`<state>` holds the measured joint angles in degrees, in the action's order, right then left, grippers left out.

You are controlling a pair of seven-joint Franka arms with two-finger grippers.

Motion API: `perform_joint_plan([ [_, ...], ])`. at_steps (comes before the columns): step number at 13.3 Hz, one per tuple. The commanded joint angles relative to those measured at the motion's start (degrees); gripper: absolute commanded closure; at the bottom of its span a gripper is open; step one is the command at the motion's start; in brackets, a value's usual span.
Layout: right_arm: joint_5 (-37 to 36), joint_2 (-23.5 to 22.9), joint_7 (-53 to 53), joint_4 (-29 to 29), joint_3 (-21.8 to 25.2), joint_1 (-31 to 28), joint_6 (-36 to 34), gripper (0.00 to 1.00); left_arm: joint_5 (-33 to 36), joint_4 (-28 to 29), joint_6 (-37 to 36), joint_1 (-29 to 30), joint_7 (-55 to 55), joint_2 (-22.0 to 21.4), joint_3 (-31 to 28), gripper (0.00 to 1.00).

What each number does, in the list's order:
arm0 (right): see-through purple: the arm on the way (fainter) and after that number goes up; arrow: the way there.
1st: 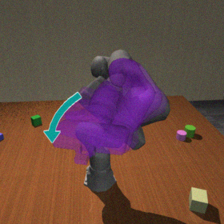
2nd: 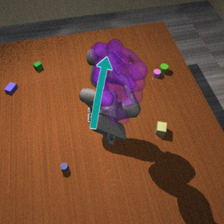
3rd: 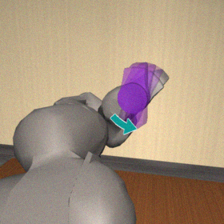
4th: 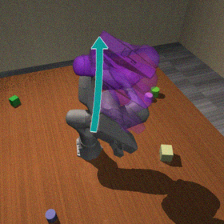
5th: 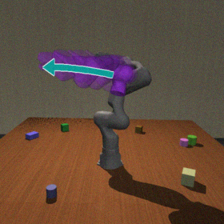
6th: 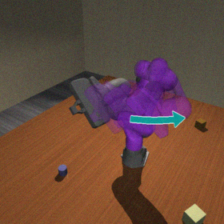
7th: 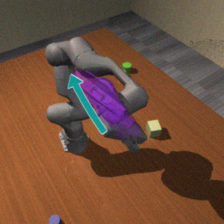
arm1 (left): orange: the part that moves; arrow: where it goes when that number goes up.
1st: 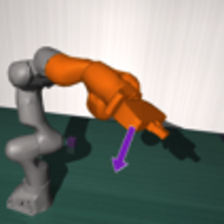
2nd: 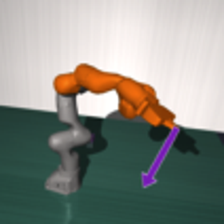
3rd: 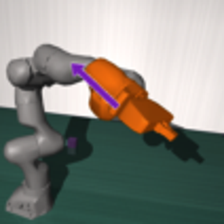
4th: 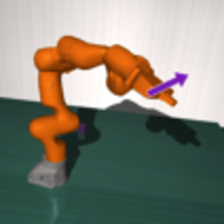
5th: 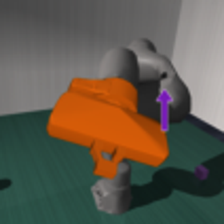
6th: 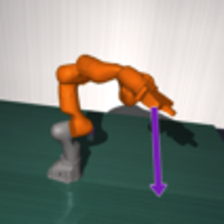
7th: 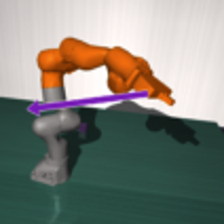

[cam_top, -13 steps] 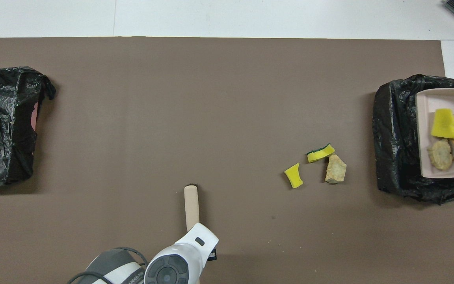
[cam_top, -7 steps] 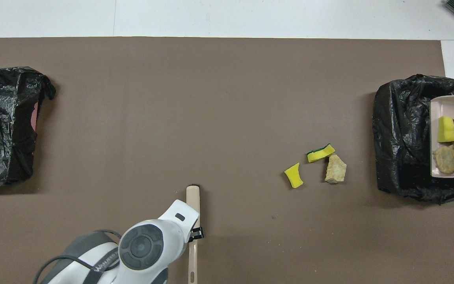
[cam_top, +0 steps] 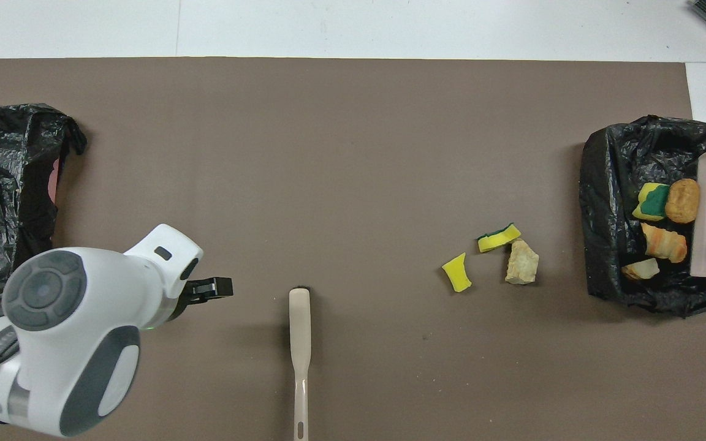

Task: Sweep and dump trash in bin
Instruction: 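Tip the dustpan over the bin while the left gripper sets down the brush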

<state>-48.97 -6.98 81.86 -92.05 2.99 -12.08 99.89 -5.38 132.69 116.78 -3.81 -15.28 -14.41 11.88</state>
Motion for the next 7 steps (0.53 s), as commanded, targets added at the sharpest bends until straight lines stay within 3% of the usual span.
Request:
perform_joint_plan([
  [1, -0.52, 1.08, 1.70, 2.48, -0.27, 0.39, -1.54, 1.00, 3.16, -2.77, -4.96, 5.29, 9.88, -0.35, 0.69, 0.00],
  [4, 6.92, 1.88, 2.86, 3.10, -0.62, 0.30, -1.45, 1.00, 3.88, -10.58, -12.86, 11.61, 20.26, 0.17, 0.77, 0.00],
  [7, 16.59, 2.58, 4.26, 2.76, -1.32, 0.39, -1.80, 1.00, 3.88, -16.83, -16.85, 14.17, 19.85, 2.55, 0.60, 0.00],
])
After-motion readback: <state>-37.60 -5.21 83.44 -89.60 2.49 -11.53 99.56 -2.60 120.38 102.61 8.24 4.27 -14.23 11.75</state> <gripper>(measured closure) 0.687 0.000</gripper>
